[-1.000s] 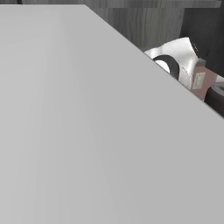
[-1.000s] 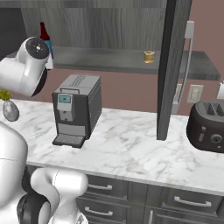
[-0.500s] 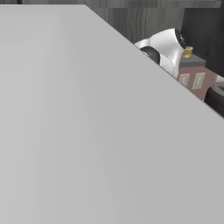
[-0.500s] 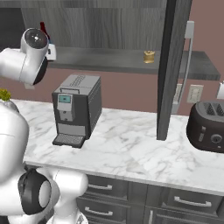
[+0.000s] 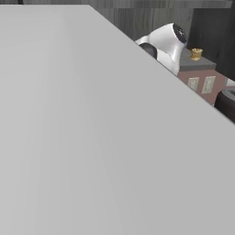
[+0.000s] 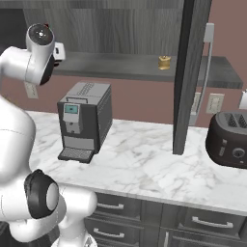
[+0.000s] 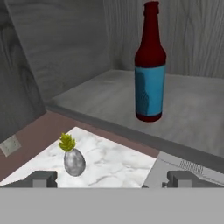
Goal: Get the candle and the beer from the cabinet and move them to the dining counter.
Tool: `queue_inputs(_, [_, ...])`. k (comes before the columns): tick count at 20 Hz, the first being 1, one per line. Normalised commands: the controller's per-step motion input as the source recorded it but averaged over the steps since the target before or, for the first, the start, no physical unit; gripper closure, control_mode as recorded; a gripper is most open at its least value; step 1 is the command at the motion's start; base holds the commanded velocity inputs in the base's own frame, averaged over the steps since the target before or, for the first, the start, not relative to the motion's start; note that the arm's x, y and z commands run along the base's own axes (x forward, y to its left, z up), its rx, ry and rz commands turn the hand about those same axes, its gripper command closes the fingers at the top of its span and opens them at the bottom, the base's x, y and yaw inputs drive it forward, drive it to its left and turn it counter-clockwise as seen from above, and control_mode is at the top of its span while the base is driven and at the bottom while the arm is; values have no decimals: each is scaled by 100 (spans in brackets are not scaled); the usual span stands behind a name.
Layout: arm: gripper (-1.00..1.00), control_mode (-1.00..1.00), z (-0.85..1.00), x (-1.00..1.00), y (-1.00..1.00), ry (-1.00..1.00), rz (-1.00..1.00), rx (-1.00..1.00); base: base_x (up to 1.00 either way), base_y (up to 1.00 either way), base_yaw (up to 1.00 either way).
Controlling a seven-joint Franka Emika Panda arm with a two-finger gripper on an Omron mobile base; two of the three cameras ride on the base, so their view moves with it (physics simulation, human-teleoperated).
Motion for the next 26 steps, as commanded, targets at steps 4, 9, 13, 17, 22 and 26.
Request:
queue_inputs(4, [-100,-100,0,30,5,0,-2,-1,0,0,0])
queue_inputs(9, [-100,-100,0,28,10,-1,0,0,0,0,0])
queue_inputs(13, [-100,-100,0,23,8,-4,0,0,0,0,0])
queue_inputs(17, [-100,-100,0,14,7,-6,-1,0,0,0,0])
queue_inputs(22, [-100,-100,-1,9,7,-9,-3,-4,0,0,0])
queue_inputs(26, [-100,-100,0,3,0,-12,-4,-2,0,0,0])
